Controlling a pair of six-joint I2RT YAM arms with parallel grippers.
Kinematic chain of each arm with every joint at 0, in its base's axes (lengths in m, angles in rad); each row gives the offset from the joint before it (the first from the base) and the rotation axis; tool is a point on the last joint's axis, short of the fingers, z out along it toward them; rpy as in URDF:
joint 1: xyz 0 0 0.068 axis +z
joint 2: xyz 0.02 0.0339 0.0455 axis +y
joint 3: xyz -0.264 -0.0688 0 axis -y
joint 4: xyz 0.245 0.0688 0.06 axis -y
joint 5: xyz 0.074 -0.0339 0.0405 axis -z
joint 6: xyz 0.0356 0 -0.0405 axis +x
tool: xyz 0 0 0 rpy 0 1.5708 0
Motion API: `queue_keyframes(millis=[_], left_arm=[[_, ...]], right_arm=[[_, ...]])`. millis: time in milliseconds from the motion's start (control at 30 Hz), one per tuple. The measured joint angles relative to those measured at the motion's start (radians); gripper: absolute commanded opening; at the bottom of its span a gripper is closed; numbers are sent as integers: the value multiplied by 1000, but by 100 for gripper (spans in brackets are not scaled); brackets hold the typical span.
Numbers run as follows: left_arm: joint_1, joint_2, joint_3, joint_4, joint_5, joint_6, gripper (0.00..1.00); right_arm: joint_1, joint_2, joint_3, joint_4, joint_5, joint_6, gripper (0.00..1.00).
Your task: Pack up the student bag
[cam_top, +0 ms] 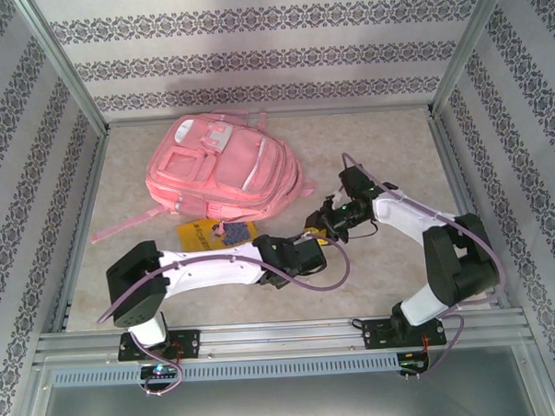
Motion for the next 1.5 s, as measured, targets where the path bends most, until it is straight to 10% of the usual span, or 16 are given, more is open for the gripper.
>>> queue_keyframes(millis=[433,700,1033,1333,1500], left_arm=[[172,-238,164,32,201,-143,0],[399,-418,99,411,326,-548,0],[465,-445,-74,838,273,-1082,0],[465,-438,-76,946,306,-1276,0],[465,-443,-94,946,338,-1318,0]], right_arm=[[-50,-287,196,-115,383,21,54],[45,-481,125,97,509,146,75],[123,-521,41,474,444,375,95],[154,-409,42,721,423,558,89],[154,-356,58,811,427,614,61]])
